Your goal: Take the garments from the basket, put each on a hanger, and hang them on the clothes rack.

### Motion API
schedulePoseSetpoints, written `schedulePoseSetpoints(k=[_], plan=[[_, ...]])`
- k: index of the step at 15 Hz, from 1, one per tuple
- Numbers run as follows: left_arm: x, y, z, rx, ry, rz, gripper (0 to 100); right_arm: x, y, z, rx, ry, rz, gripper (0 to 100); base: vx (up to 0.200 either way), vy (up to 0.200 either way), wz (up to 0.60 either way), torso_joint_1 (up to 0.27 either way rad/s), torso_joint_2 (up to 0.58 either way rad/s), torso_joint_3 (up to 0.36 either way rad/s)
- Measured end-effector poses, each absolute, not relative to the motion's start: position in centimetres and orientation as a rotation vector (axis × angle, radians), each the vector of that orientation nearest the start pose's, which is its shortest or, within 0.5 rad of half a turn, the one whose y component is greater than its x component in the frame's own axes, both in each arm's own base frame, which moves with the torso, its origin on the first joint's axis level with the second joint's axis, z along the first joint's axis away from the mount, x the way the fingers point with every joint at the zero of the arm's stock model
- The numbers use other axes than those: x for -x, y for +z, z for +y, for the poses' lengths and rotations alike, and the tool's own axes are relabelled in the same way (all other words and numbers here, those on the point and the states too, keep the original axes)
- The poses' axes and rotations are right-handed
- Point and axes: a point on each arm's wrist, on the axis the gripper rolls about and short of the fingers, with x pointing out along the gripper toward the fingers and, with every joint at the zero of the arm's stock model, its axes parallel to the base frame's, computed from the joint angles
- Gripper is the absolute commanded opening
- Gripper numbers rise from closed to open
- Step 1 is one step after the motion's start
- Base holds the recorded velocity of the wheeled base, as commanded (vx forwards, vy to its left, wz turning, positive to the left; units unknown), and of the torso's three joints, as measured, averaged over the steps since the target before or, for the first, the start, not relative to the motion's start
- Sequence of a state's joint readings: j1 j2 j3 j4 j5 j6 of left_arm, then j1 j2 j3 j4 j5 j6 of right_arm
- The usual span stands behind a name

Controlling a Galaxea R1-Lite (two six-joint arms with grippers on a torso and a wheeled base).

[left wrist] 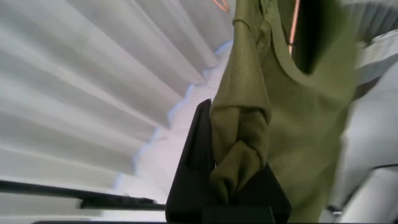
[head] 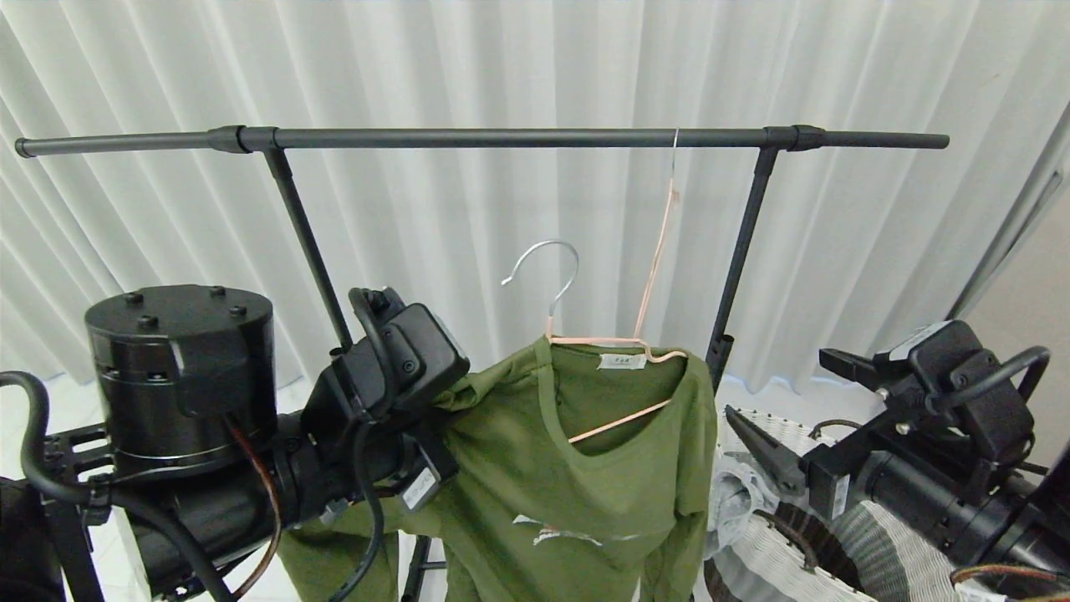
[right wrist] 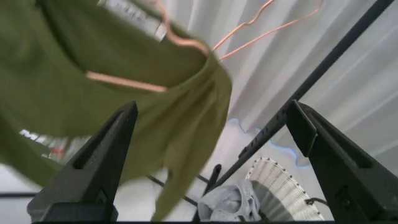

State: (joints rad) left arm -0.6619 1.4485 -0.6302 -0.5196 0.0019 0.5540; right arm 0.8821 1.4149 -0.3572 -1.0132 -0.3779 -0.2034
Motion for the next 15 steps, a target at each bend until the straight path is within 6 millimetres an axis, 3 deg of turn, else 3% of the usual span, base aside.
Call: schedulePoseSetpoints(k=[3,6,10,15], plan=[[-18.2,19.2,-15.0,-0.603,-0.744,0.093,0,-12.8,17.0,15.5,0.269,0.556,0.002,100,0.0,0.0,0.0,0.0,0.0,0.0],[-17.5,19.3,-14.7,-0.59,-0.826,0.067,0,-13.2,17.1,15.5,0.318,0.595,0.075,100,0.0,0.0,0.0,0.0,0.0,0.0],[-17.1,20.4,-14.4,-0.572,-0.852,0.002,0,-14.6,20.7,15.5,0.375,0.783,0.166,100,0.0,0.0,0.0,0.0,0.0,0.0],[-17.0,21.3,-14.5,-0.555,-0.888,-0.066,0,-16.8,26.2,14.5,0.535,0.954,0.077,100,0.0,0.0,0.0,0.0,0.0,0.0]])
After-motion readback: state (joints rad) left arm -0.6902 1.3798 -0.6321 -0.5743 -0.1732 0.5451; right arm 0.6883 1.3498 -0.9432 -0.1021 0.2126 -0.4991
